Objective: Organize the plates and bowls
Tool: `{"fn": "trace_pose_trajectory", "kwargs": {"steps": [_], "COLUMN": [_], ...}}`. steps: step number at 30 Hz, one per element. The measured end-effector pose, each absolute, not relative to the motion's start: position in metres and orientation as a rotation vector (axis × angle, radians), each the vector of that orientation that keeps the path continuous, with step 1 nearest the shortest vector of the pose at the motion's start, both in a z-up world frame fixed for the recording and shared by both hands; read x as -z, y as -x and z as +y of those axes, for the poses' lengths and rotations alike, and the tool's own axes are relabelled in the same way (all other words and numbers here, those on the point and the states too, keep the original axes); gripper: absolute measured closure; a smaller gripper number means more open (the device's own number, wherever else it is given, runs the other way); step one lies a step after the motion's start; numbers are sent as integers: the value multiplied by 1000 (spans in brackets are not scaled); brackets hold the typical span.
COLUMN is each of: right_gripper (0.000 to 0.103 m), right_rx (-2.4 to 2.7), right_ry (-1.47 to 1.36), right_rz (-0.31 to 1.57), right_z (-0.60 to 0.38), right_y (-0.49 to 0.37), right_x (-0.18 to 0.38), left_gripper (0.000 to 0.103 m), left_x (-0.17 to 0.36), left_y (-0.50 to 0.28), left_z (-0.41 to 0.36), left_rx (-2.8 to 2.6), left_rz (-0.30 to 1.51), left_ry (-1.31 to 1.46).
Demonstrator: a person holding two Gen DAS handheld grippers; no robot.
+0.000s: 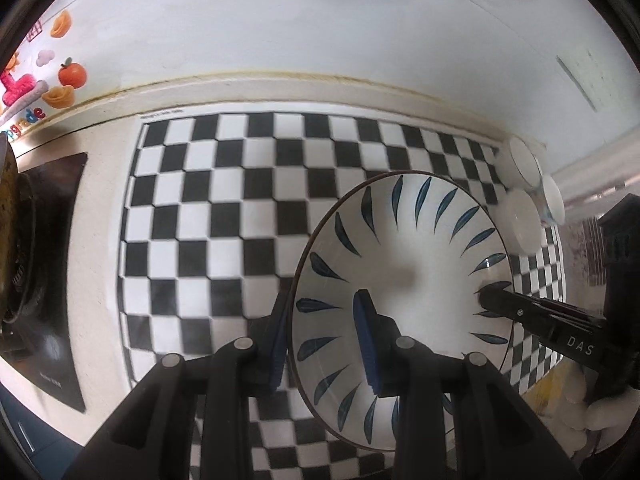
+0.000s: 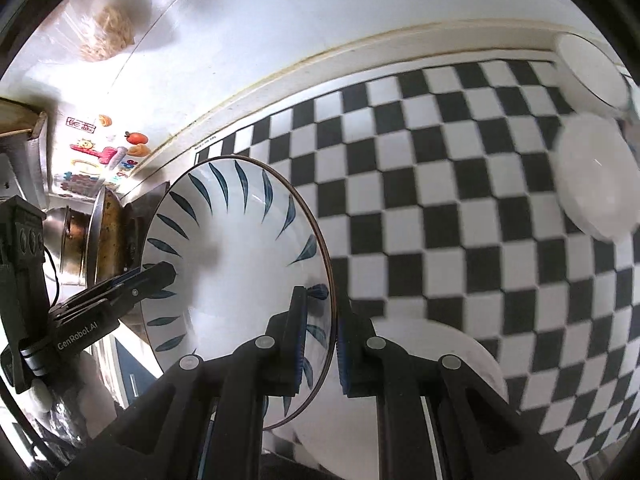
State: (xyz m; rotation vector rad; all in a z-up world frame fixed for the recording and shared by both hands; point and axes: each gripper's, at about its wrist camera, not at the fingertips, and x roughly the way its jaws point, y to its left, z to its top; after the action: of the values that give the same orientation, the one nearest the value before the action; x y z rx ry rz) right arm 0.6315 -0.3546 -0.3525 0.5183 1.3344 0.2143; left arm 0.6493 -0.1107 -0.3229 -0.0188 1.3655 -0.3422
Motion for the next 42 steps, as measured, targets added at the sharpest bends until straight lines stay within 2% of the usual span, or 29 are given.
{"fn": "trace_pose_trajectory", "kwargs": {"steps": [6,15,25,42], "right_gripper": [88,88,88,87], "right_rx": [-201,-198,-170,-171], "right_ry": [-504,-513,-470,-434], "right_rz": [1354,1429,1481,1557], "right_z": [-388,-412,-426,-417], "right_y": [-579,-525,-511,-529], "right_x": [365,413,447,449], "left_gripper": [75,75,74,74], "left_x": [340,380,421,431], "left_y": [-607,-560,-548,-557], "left_z": [-144,-177,-209,-226], "left_rx": [354,325,283,224], "left_rz": [1411,1501,1573,1621], "left_ry": [3,-76,-167,-197]}}
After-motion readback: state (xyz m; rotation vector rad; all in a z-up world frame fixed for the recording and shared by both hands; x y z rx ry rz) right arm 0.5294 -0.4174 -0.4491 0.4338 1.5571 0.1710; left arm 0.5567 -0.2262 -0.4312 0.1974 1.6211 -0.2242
